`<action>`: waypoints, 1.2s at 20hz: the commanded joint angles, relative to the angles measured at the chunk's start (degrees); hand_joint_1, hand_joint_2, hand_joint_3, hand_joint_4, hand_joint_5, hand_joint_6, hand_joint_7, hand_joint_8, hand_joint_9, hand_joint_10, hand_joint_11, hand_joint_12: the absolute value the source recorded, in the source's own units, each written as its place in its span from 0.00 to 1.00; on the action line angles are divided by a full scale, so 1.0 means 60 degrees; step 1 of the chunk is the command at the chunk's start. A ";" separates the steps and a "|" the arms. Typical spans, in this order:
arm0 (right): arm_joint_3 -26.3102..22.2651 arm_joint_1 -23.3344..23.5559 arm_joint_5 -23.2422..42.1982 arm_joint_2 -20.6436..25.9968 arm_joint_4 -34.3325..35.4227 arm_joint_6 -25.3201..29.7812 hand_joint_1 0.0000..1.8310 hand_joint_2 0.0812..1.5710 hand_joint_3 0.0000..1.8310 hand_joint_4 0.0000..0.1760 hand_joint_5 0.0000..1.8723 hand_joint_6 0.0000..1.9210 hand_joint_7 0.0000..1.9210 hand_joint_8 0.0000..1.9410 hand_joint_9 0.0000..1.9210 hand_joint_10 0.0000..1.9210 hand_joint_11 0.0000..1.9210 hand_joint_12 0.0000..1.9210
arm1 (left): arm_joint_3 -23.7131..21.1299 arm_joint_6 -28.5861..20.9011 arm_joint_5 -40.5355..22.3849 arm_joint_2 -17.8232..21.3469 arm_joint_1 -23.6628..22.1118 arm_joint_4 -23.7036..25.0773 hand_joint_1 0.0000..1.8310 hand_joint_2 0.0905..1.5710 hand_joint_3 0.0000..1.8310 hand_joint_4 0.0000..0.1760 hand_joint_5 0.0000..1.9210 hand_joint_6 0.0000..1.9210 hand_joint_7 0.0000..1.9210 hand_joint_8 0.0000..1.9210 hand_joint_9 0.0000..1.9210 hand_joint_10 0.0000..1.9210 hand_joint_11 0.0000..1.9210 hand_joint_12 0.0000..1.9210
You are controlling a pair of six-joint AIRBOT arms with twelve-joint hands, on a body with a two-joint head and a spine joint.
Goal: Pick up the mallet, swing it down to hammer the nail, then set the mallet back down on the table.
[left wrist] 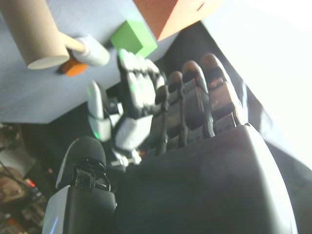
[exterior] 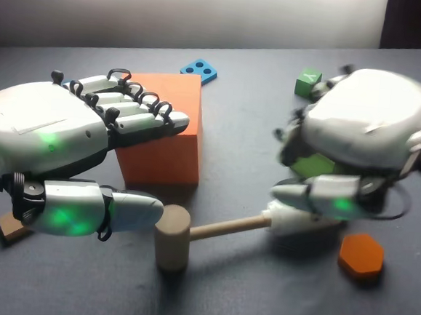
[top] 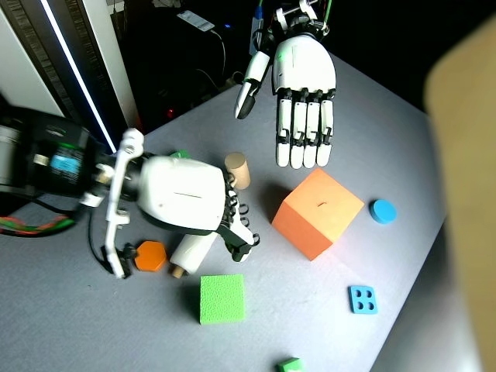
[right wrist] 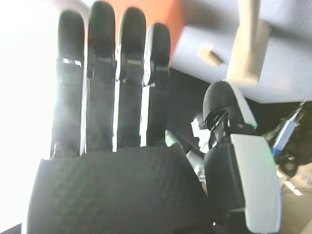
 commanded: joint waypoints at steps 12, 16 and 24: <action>-0.2264 0.0463 -0.0495 0.3356 0.0383 -0.1333 0.13 0.78 0.00 0.00 0.49 0.00 0.53 0.00 0.51 0.00 0.31 0.44 | -0.0085 -0.0171 -0.1162 0.0088 -0.0259 -0.0105 0.00 0.80 0.00 0.00 0.06 0.00 0.09 0.00 0.09 0.00 0.00 0.18; -0.2255 0.0698 -0.0304 0.3248 0.0382 -0.1364 0.14 0.77 0.00 0.00 0.49 0.00 0.53 0.00 0.52 0.00 0.31 0.44 | -0.0279 0.0055 -0.0848 0.0049 -0.0390 -0.0105 0.00 0.81 0.00 0.00 0.06 0.00 0.08 0.00 0.08 0.00 0.00 0.15; -0.2292 0.0875 -0.0353 0.3143 0.0379 -0.1382 0.26 0.74 0.00 0.00 0.29 0.92 0.30 0.95 0.33 0.96 0.32 0.94 | -0.0509 0.0348 -0.1025 -0.0429 -0.0267 -0.0106 0.04 0.86 0.00 0.00 0.09 0.93 0.10 0.93 0.16 0.96 0.18 0.98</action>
